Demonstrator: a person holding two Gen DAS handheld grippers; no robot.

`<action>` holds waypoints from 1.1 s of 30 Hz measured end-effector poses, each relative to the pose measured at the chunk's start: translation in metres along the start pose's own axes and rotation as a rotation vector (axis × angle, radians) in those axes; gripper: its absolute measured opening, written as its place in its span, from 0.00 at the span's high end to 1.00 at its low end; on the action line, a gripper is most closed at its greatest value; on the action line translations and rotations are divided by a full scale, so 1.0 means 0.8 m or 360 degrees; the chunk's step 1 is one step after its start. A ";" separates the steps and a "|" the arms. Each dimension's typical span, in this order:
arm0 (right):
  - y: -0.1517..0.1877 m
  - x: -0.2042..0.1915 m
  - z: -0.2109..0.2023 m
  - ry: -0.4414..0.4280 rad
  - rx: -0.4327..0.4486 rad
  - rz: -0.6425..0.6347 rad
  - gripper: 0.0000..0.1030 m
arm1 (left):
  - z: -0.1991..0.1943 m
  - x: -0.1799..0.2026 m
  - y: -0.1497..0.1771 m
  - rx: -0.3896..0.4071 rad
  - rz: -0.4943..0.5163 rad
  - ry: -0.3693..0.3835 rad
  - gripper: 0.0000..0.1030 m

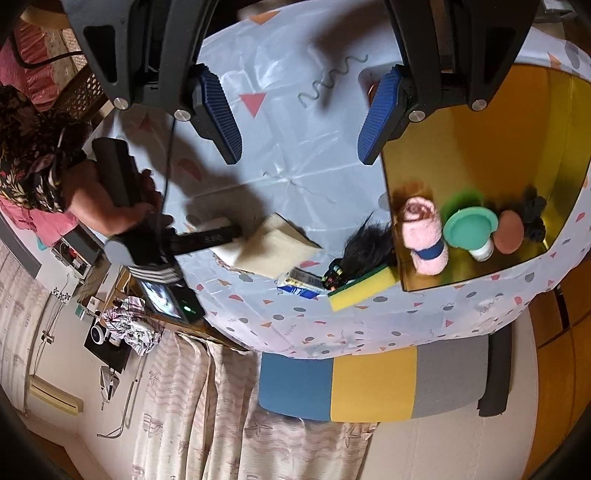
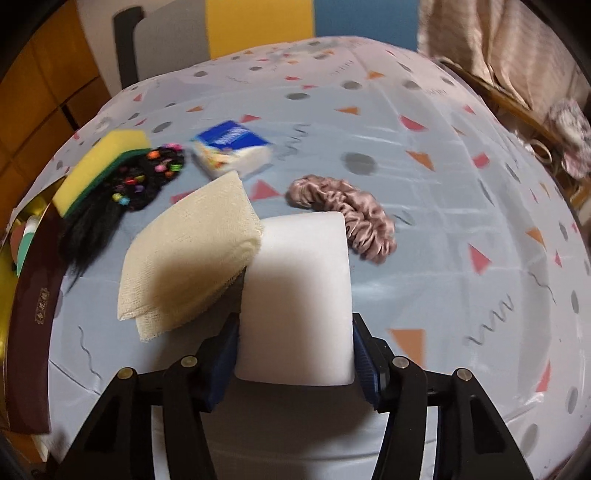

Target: Organize soft objects

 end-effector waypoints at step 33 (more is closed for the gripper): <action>0.009 0.055 0.006 -0.0177 -0.0190 0.0148 0.43 | 0.276 -0.044 -0.134 -0.0457 -0.0133 -0.0308 0.31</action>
Point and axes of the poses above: each gripper's, at about its wrist camera, not at the fingertips, and z roughly the way its jaws point, x to its right, y to its underside, the point moved 7 cm from there along z, roughly the way its jaws point, and after that the axes turned 15 degrees about y, right-handed, at the moved point
